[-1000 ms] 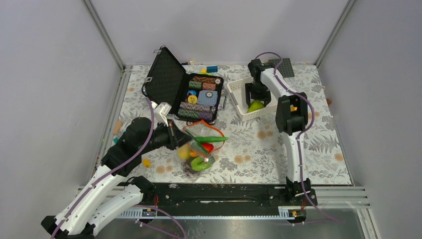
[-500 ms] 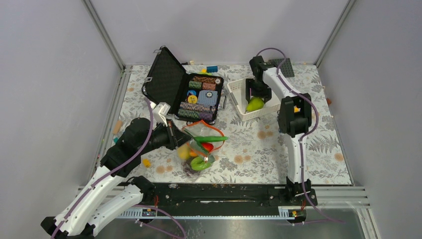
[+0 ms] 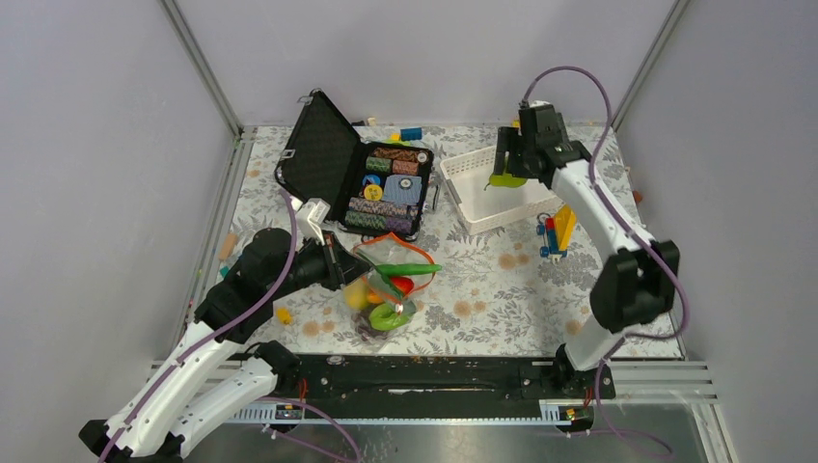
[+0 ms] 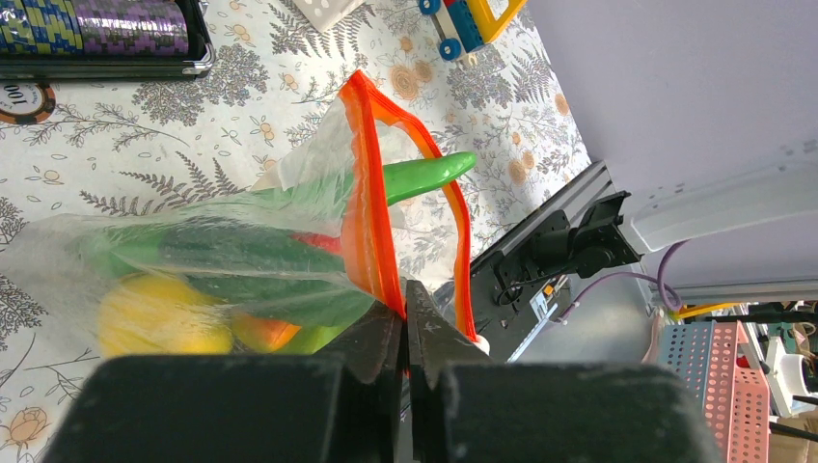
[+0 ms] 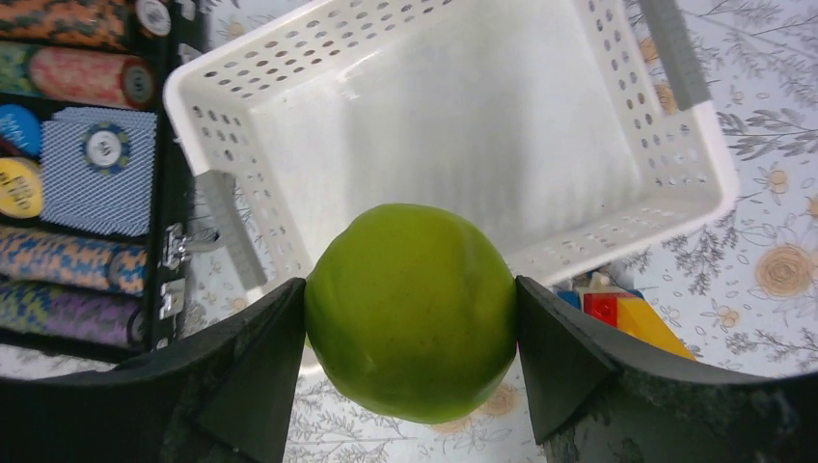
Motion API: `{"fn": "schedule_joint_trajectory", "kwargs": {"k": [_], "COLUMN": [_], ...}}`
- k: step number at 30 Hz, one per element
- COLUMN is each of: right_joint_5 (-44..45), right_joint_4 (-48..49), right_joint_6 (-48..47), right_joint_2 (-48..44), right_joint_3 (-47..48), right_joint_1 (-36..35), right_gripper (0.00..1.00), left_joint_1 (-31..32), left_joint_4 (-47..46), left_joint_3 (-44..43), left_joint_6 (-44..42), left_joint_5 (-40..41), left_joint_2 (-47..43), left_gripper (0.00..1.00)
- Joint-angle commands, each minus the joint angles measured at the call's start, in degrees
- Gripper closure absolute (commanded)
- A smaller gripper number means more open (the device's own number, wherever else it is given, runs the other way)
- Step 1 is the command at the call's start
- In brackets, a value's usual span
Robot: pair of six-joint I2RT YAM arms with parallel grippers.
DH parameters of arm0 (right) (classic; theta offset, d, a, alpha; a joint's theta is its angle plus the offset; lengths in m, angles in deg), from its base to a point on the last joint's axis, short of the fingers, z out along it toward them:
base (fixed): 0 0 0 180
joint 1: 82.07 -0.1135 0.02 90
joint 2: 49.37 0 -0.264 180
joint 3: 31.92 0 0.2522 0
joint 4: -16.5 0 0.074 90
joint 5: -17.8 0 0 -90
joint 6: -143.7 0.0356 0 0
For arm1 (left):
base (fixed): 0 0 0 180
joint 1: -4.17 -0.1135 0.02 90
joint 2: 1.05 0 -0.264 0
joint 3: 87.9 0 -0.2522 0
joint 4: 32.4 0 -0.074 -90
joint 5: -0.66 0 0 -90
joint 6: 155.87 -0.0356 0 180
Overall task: Place the food in the zip-top bag and seal the zipper
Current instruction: Pick up the fake fruit from the bin, then place the fake fruit in the zipper food storage bag.
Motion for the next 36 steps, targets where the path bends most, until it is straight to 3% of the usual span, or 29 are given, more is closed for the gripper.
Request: {"fn": "schedule_joint_trajectory", "kwargs": {"k": [1, 9, 15, 25, 36], "right_joint_5": [-1.38, -3.93, -3.77, 0.59, 20.36], "right_joint_4": [14.15, 32.55, 40.77, 47.09, 54.59], "right_joint_6": [-2.44, -8.98, -17.55, -20.71, -23.74], "right_joint_2": [-14.60, -35.37, -40.63, -41.89, -29.26], "right_joint_3": [-9.37, -27.68, -33.32, -41.58, -40.90], "right_joint_1": [-2.13, -17.02, -31.89, -47.09, -55.22], "right_gripper": [0.80, 0.79, 0.79, 0.76, 0.75], "left_joint_1": [-0.20, -0.21, -0.24, -0.20, -0.22], "left_joint_4": [-4.18, -4.32, -4.18, -5.00, -5.32], "left_joint_3": [-1.39, -1.57, -1.83, -1.61, -1.43], "left_joint_6": [-0.69, -0.10, 0.54, 1.25, 1.37], "left_joint_5": [0.31, 0.77, 0.87, -0.12, -2.30], "left_joint_2": [-0.03, 0.15, 0.42, 0.32, -0.05], "left_gripper": [0.99, 0.99, 0.99, 0.99, 0.99]}}
